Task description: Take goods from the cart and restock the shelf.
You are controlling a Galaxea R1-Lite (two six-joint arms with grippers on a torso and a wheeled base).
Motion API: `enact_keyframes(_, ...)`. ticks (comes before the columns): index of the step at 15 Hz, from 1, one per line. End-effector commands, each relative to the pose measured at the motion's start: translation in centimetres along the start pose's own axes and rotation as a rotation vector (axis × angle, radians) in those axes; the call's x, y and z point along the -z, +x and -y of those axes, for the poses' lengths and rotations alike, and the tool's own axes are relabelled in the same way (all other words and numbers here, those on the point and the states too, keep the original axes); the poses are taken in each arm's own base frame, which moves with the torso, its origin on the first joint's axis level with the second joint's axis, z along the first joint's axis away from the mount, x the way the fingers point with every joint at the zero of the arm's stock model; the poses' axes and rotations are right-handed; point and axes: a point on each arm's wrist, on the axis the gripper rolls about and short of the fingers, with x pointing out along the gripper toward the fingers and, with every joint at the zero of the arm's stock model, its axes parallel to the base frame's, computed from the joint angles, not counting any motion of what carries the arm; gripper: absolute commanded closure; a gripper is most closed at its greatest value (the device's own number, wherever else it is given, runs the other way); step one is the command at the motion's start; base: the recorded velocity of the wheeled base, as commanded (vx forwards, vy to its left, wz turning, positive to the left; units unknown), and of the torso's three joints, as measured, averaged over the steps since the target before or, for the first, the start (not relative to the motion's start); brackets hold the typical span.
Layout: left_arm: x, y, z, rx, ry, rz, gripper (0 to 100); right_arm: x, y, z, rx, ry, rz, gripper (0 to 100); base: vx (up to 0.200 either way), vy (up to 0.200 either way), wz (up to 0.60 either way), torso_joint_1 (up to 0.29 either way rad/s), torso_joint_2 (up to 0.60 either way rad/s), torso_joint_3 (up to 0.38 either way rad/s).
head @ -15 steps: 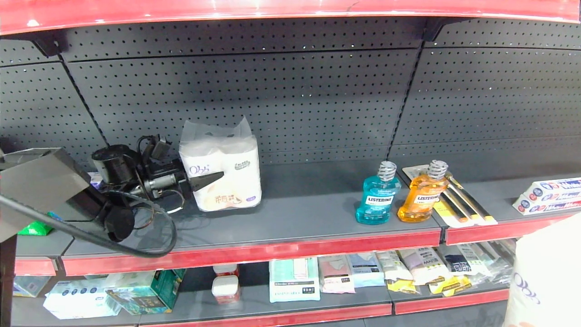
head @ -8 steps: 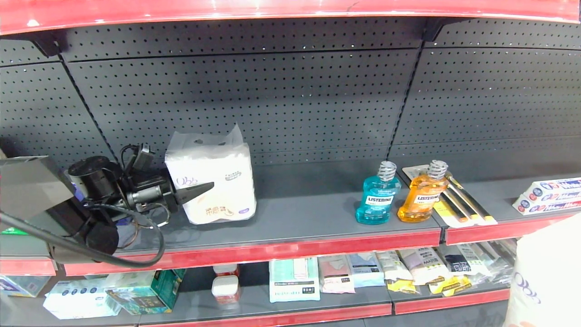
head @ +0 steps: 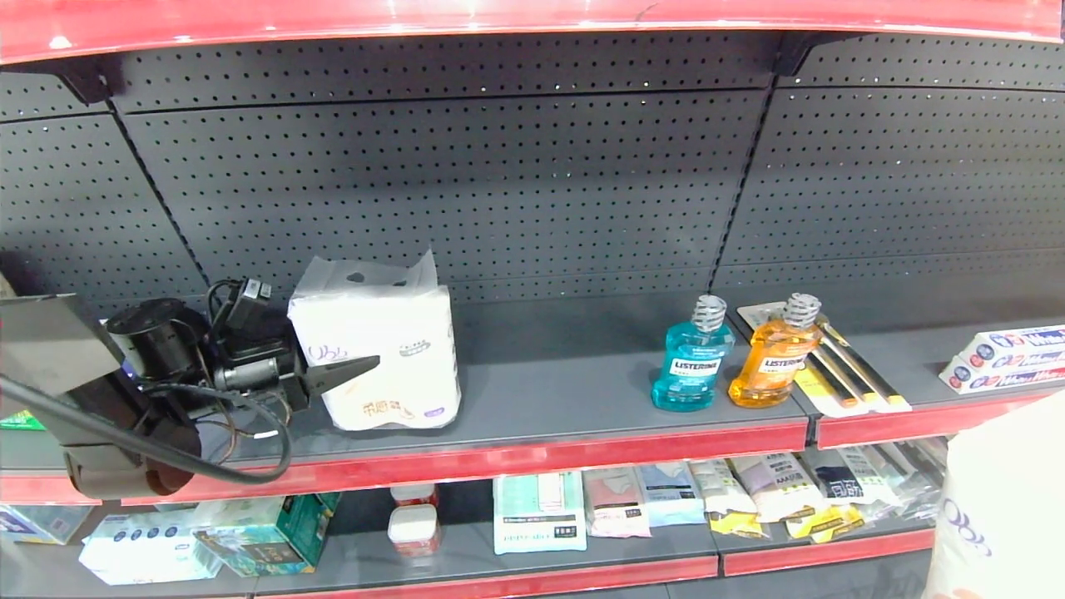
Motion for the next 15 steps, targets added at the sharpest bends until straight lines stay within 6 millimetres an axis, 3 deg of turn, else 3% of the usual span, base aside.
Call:
enact_keyframes(1, 0.8, -0.1, 0.2, 0.005, -0.011, -0.011, 100, 0.0, 0.0, 0.0, -0.001, 0.0, -0.001, 100, 0.0, 0.0, 0.0, 0.0, 0.0, 0.0)
enact_keyframes(5, 2.3, 0.0, -0.2, -0.002, 0.008, -0.023, 100, 0.1, 0.0, 0.0, 0.004, 0.001, -0.005, 100, 0.0, 0.0, 0.0, 0.0, 0.0, 0.0)
enact_keyframes(15, 3.3, 0.6, -0.8, -0.058, 0.01, -0.03, 100, 0.3, 0.1, 0.0, 0.002, 0.003, -0.013, 100, 0.0, 0.0, 0.0, 0.0, 0.0, 0.0)
